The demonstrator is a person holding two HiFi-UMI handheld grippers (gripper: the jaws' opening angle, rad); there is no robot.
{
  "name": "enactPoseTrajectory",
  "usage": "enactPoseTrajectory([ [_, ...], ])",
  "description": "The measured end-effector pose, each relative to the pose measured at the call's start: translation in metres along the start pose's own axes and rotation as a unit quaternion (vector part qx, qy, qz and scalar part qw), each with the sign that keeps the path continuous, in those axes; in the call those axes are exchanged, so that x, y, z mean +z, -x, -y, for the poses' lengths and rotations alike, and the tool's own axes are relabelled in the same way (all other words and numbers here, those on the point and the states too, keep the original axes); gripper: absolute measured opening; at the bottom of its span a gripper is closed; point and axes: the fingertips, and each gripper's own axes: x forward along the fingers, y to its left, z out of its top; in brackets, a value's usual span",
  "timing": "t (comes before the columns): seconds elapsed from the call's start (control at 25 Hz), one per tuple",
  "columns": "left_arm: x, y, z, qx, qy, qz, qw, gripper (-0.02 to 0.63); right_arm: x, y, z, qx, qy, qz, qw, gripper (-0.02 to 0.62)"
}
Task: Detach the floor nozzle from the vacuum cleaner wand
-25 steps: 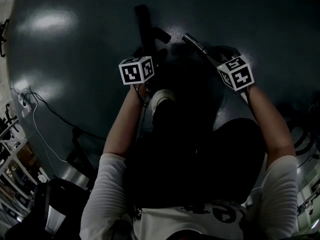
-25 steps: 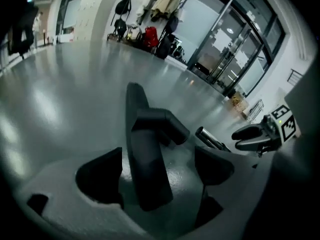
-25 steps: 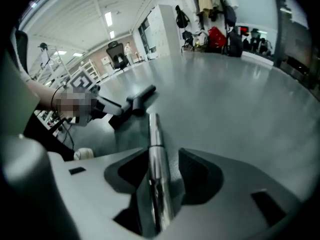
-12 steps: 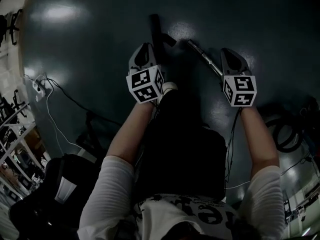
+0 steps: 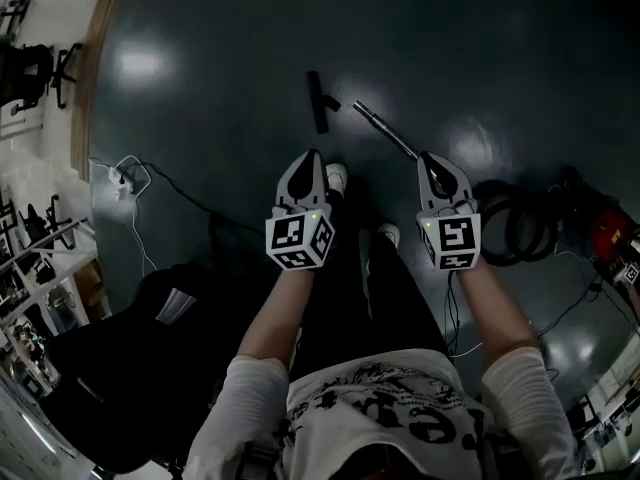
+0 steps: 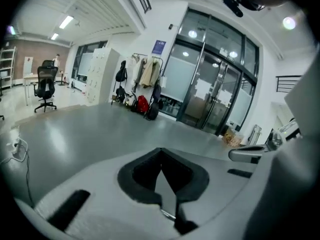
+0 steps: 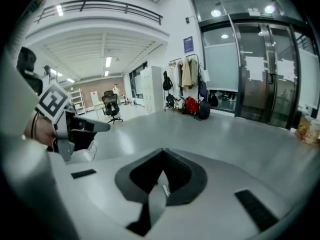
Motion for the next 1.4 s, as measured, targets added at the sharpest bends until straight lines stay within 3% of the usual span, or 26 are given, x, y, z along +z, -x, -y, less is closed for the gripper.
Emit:
enactPoseTrajectory([
  [0.12, 0.059, 0.086, 0.044, -0.009, 0.006, 0.03, 0.9995, 0.005, 0.066, 0.084, -0.016, -0.002, -0.016, 0.03, 0.999, 0.003],
  [0.32, 0.123, 0.202, 0.09, -0.039, 0.012, 0.062, 0.9973, 0.005, 0.149, 0.199, -0.064, 0.006, 0.01, 0.107, 0.994, 0.003],
  [0.44, 0.146, 0.256, 0.108, -0.099, -0.021, 0.077, 0.9919, 0.005, 0.175, 0.237, -0.093, -0.009, 0.027, 0.139, 0.99, 0.003],
  [0.6, 0.156, 0.336, 0.128, -0.164, -0.109, 0.097, 0.9756, 0.005, 0.189, 0.295, -0.139, -0.039, 0.027, 0.176, 0.983, 0.003],
  [0.76, 0.169, 0.407, 0.121, -0.174, -0.163, 0.135, 0.9617, 0.005, 0.192, 0.343, -0.183, -0.079, 0.012, 0.205, 0.976, 0.003],
  [0.92, 0.169, 0.458, 0.118, -0.198, -0.199, 0.146, 0.9486, 0.005, 0.187, 0.385, -0.221, -0.126, 0.008, 0.236, 0.963, 0.003],
  [1.08, 0.172, 0.498, 0.107, -0.206, -0.212, 0.164, 0.9411, 0.005, 0.189, 0.414, -0.262, -0.142, 0.028, 0.262, 0.954, 0.003],
  [1.4, 0.183, 0.533, 0.072, -0.188, -0.182, 0.197, 0.9449, 0.005, 0.198, 0.426, -0.305, -0.135, 0.041, 0.278, 0.95, 0.003],
])
